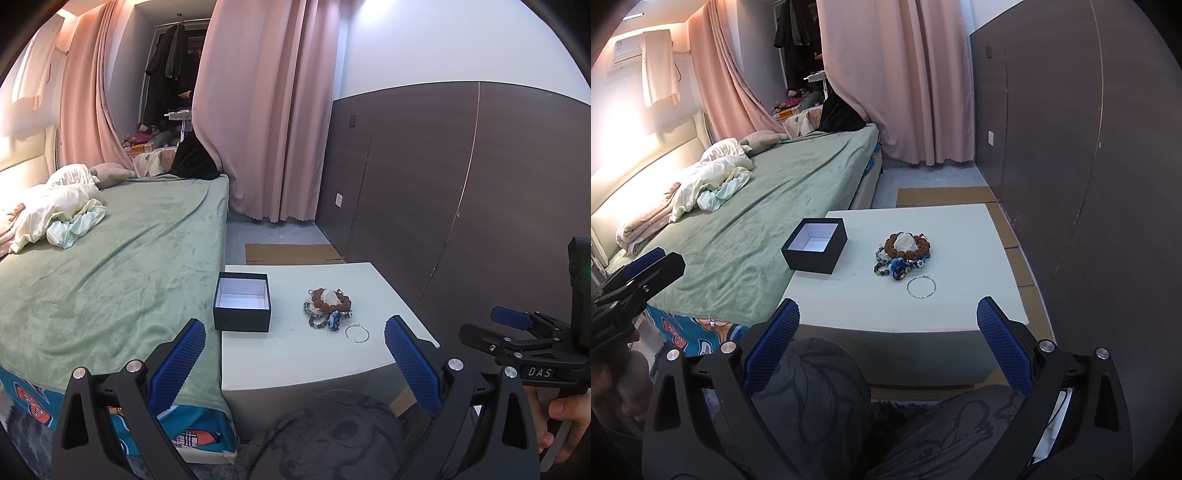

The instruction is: Organize jewelry

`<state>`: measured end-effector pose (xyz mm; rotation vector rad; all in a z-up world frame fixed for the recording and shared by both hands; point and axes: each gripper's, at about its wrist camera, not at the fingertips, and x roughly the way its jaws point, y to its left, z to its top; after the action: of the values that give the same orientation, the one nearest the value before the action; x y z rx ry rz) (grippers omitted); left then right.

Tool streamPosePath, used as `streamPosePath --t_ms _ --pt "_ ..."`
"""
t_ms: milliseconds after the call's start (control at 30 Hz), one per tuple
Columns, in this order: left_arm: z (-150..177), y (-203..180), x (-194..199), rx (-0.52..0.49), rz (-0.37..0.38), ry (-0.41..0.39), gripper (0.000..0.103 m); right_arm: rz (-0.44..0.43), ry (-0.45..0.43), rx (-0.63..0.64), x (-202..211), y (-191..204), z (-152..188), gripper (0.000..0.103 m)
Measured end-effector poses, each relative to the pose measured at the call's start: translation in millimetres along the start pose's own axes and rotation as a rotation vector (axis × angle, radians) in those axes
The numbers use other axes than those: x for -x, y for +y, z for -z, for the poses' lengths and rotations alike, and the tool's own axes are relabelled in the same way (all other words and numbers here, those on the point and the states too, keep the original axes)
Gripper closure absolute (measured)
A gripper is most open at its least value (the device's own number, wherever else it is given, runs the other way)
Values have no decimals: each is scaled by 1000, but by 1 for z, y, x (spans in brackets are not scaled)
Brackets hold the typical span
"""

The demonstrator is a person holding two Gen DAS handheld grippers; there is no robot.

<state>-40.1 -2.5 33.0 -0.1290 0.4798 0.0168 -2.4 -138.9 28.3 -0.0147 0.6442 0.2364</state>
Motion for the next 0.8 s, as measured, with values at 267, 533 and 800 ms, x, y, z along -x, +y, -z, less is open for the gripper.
streamPosePath --t_ms 267,533,800 --pt "-2 -2 4 -10 11 3 8 0 -9 -3 5 2 -1 7" --pt "-4 0 1 -2 17 2 8 17 -13 -9 0 5 -5 7" --pt "-2 9 -4 12 12 5 8 17 7 2 -10 11 -2 7"
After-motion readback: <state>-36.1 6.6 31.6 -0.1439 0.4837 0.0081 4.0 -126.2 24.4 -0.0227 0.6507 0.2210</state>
